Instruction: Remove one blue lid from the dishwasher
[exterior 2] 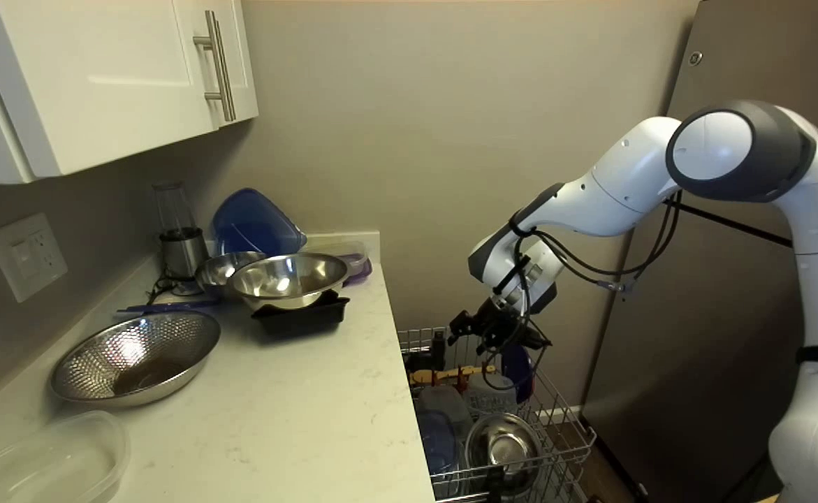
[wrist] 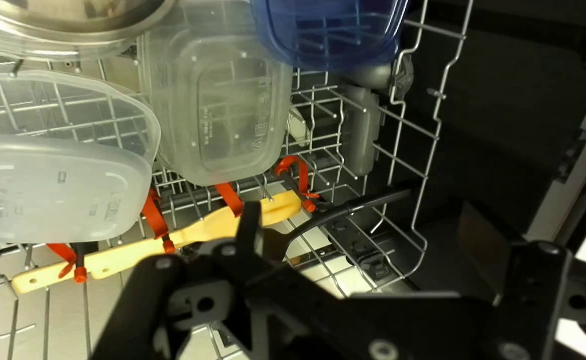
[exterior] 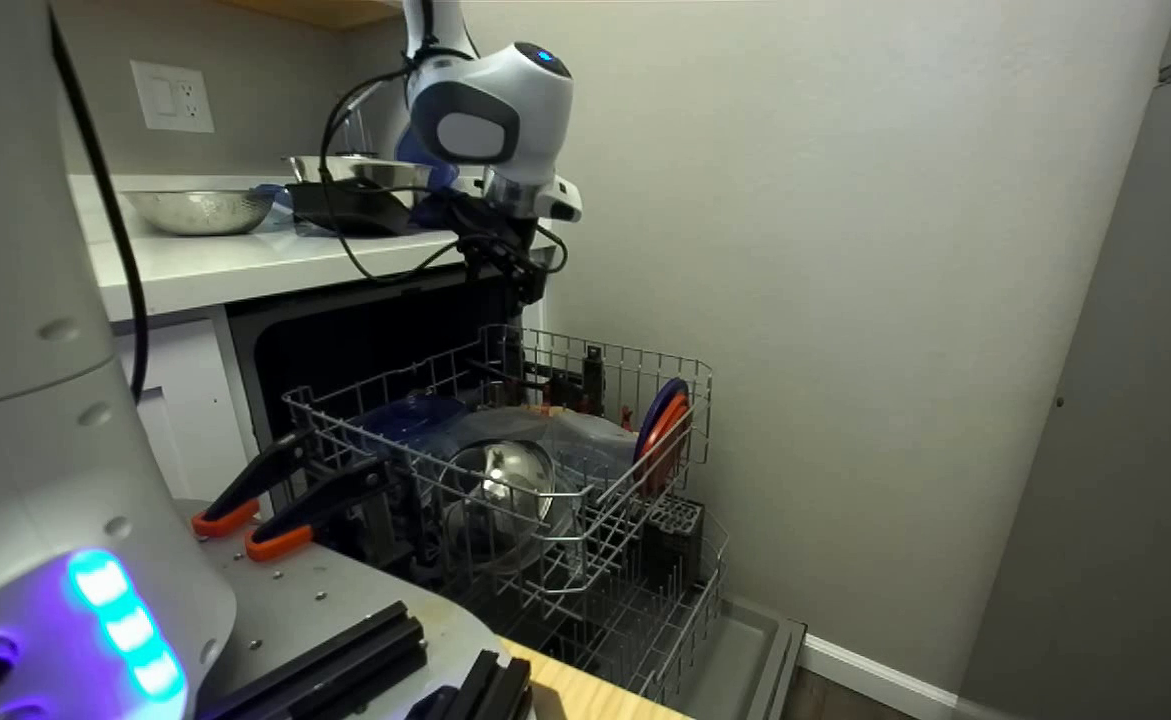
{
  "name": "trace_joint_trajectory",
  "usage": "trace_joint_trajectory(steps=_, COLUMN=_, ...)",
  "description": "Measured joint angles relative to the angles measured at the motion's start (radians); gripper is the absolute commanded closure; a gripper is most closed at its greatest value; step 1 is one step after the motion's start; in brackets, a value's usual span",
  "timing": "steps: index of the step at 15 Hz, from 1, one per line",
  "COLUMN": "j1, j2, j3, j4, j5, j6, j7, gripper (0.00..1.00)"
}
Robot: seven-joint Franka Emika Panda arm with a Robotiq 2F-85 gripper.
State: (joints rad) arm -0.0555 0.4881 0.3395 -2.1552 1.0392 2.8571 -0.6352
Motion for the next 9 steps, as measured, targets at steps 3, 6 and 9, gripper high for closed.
trace_joint_trajectory(steps=3, j1=-0.07, j2=0.101, j3=0.033, j4=0.07, j5=0.054, j6=-0.031, j7=-0.134, gripper=0.0)
trace_joint_trajectory(steps=6, j1=-0.084, j2=0.2, j3=0.04, j4=0.131, j5=0.042, j6=-0.087, j7=-0.207, gripper=0.0)
trace_joint_trajectory(steps=9, j1=-0.055, j2=0.297, j3=0.029, j4=0.191, j5=-0.032, j6=-0.152, j7=-0.21, gripper=0.0)
